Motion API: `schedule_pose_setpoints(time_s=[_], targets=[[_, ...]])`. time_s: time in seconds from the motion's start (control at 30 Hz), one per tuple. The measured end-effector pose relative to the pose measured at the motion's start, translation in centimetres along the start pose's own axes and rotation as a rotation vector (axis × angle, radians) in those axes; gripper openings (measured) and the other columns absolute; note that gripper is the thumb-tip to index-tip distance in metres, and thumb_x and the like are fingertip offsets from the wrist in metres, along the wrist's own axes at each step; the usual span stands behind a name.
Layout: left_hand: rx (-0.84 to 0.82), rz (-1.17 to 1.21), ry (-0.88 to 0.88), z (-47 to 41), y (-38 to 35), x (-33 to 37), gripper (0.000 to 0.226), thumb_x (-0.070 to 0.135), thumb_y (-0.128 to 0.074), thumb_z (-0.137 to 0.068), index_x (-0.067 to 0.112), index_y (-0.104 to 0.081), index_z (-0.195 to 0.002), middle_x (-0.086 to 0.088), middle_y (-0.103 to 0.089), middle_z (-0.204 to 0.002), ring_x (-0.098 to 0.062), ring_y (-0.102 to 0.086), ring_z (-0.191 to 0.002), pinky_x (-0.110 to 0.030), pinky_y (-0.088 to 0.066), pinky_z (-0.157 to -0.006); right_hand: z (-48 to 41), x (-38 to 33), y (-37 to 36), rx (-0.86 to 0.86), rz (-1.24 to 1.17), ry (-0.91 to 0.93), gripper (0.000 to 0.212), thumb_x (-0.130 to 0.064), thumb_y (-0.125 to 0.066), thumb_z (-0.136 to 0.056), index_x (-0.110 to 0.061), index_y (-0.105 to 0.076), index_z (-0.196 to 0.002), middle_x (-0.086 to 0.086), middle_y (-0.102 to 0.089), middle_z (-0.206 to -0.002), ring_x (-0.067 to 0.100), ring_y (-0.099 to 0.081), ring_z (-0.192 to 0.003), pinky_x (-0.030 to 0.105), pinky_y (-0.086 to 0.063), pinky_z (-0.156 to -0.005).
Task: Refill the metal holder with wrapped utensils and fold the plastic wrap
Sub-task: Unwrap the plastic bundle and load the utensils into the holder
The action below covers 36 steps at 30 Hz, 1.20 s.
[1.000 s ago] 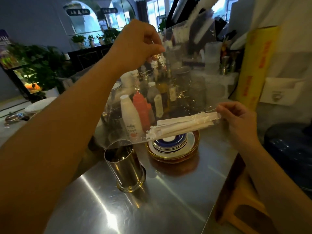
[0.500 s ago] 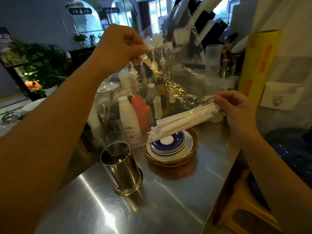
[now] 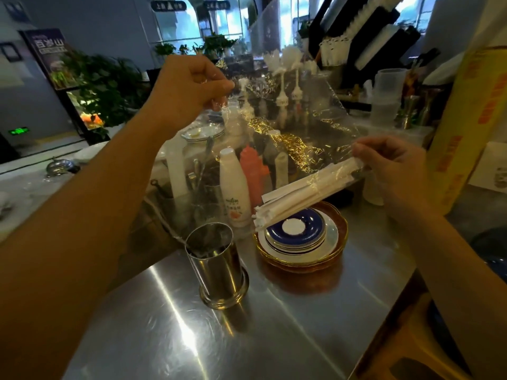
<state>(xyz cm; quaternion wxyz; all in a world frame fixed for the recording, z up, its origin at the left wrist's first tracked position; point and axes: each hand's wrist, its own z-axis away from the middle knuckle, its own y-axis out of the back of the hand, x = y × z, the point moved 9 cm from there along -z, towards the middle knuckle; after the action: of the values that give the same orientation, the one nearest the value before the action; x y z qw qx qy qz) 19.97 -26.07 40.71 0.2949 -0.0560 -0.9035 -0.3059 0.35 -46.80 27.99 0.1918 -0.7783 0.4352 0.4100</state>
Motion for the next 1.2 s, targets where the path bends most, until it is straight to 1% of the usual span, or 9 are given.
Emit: schedule_pose_setpoints(time_s=[0.07,0.23,0.37,0.5,0.6,0.7,0.9,1.07,1.2], targets=[[0.023,0.006,0.006,0.2,0.4,-0.5,0.014,0.015,-0.065,-0.083,0.023,-0.061,-0.073,0.002,-0.063,-0.07,0.002,-0.061,-0.051,-0.009,-0.05,-0.051,-0.2,-0.3,-0.5,-0.02,-0.017,0.011,0.015,-0.015,-0.06,-0.084,-0.03,-0.064,-0.083,-0.01,-0.065,-0.081,0.001,-0.061,-0.075,0.013,-0.052,-0.067],[0.049,-0.001,0.03,0.7,1.5,-1.7,0.015,0.015,-0.064,-0.084,0.024,-0.061,-0.073,0.003,-0.063,-0.072,0.001,-0.061,-0.055,-0.015,-0.055,-0.059,-0.6,-0.4,-2.0,-0.072,-0.028,0.03,0.018,-0.017,-0.059,-0.084,-0.034,-0.063,-0.082,-0.009,-0.065,-0.084,0.004,-0.062,-0.078,0.015,-0.053,-0.07],[0.065,-0.015,0.022,1.1,2.2,-2.3,0.013,0.016,-0.064,-0.084,0.024,-0.061,-0.075,0.002,-0.063,-0.072,0.0,-0.06,-0.055,-0.017,-0.055,-0.061,-1.3,-0.4,-3.0,-0.098,-0.041,0.04,0.021,-0.018,-0.06,-0.083,-0.038,-0.064,-0.079,-0.008,-0.065,-0.082,0.013,-0.063,-0.082,0.025,-0.053,-0.074],[0.085,0.006,0.031,1.2,2.9,-2.8,0.011,0.016,-0.063,-0.085,0.023,-0.061,-0.076,0.001,-0.063,-0.072,-0.001,-0.06,-0.056,-0.018,-0.055,-0.062,-1.7,-0.7,-3.5,-0.092,-0.042,0.061,0.021,-0.019,-0.062,-0.083,-0.039,-0.063,-0.078,-0.013,-0.065,-0.079,0.003,-0.062,-0.077,0.013,-0.051,-0.068],[0.095,0.022,0.045,1.2,3.0,-3.4,0.005,0.014,-0.063,-0.085,0.014,-0.062,-0.081,0.0,-0.062,-0.072,-0.001,-0.061,-0.056,-0.015,-0.054,-0.06,-2.2,-1.4,-3.7,-0.083,-0.039,0.081,0.019,-0.019,-0.062,-0.083,-0.037,-0.064,-0.08,-0.017,-0.066,-0.075,-0.002,-0.061,-0.074,0.009,-0.048,-0.065],[0.105,0.027,0.056,1.3,3.3,-4.1,0.007,0.014,-0.063,-0.085,0.017,-0.062,-0.079,0.0,-0.062,-0.072,-0.002,-0.061,-0.057,-0.015,-0.053,-0.06,-2.3,-1.8,-4.1,-0.08,-0.032,0.107,0.018,-0.018,-0.062,-0.083,-0.036,-0.063,-0.08,-0.017,-0.066,-0.074,-0.002,-0.06,-0.073,0.009,-0.048,-0.066],[0.095,0.042,0.046,1.3,3.2,-4.4,0.011,0.014,-0.064,-0.085,0.021,-0.062,-0.077,0.001,-0.062,-0.07,-0.002,-0.061,-0.057,-0.018,-0.054,-0.059,-2.3,-1.5,-4.7,-0.102,-0.028,0.112,0.019,-0.017,-0.061,-0.083,-0.035,-0.062,-0.081,-0.028,-0.066,-0.072,-0.005,-0.06,-0.072,0.007,-0.047,-0.065],[0.08,0.031,0.05,1.3,2.8,-4.7,0.011,0.013,-0.064,-0.085,0.019,-0.061,-0.077,0.0,-0.061,-0.069,-0.001,-0.058,-0.054,-0.02,-0.054,-0.059,-2.1,-0.7,-4.6,-0.104,-0.052,0.096,0.022,-0.019,-0.061,-0.084,-0.04,-0.062,-0.079,-0.021,-0.067,-0.076,0.001,-0.062,-0.077,0.013,-0.052,-0.067],[0.077,0.028,0.041,1.4,2.6,-4.8,0.01,0.012,-0.064,-0.085,0.018,-0.061,-0.076,0.0,-0.06,-0.068,0.0,-0.058,-0.053,-0.021,-0.053,-0.058,-2.2,-0.3,-4.6,-0.103,-0.074,0.094,0.024,-0.018,-0.061,-0.084,-0.041,-0.063,-0.078,-0.023,-0.067,-0.076,0.0,-0.062,-0.076,0.012,-0.051,-0.069]])
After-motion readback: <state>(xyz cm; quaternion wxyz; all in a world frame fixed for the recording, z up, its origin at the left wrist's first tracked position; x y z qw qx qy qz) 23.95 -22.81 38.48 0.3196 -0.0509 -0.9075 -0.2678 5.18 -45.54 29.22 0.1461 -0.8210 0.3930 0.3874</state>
